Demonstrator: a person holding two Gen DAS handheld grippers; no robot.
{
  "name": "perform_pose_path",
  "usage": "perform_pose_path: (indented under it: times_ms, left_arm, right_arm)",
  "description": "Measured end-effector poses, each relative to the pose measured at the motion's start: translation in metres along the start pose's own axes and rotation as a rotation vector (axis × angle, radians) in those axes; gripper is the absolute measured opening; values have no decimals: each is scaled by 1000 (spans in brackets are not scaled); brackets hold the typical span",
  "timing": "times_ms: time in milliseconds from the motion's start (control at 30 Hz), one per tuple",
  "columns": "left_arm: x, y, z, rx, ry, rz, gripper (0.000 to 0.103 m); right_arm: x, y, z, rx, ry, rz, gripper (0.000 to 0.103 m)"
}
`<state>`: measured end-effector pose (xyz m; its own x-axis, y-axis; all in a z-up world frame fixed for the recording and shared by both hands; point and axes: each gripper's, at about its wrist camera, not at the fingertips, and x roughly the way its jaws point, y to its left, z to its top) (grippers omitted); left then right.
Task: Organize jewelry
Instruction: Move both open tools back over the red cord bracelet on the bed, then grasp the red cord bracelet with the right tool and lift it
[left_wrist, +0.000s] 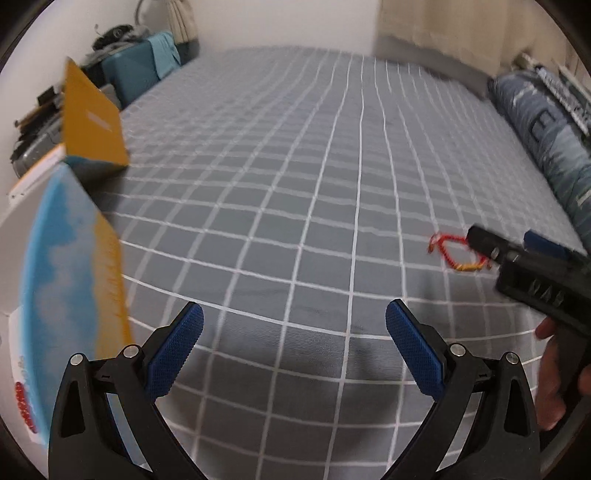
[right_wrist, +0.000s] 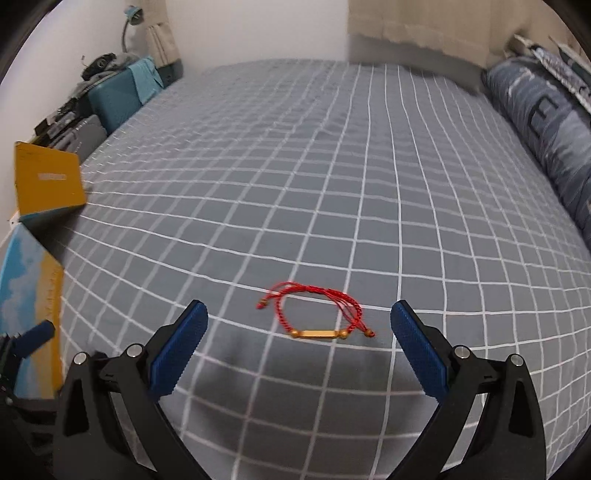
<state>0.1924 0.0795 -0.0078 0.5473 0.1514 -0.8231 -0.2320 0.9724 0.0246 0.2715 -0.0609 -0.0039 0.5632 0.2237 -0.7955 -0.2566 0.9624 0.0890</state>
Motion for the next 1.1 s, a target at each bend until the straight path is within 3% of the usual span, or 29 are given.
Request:
perform_pose_path:
  times_ms: [167, 500, 700, 900, 967, 1100]
  left_arm:
    - [34, -1, -7, 10, 26, 18, 97]
    - [53, 2, -6, 46, 42, 12, 97]
    - [53, 2, -6, 41, 42, 3, 97]
    - [57, 4, -4, 36, 46, 7, 97]
    - [56, 3, -4, 33, 46, 5, 97]
    - [57, 4, -4, 32, 47, 5, 97]
  right_arm:
    - [24, -5, -3, 15, 43, 0, 95]
    - [55, 2, -10, 9, 91, -35, 95]
    - [63, 1, -12, 7, 114, -51, 80]
    - [62, -3, -10, 23, 113, -59, 58]
    - [62, -3, -10, 22, 112, -63, 47]
    - [61, 0, -11, 21, 112, -65, 38]
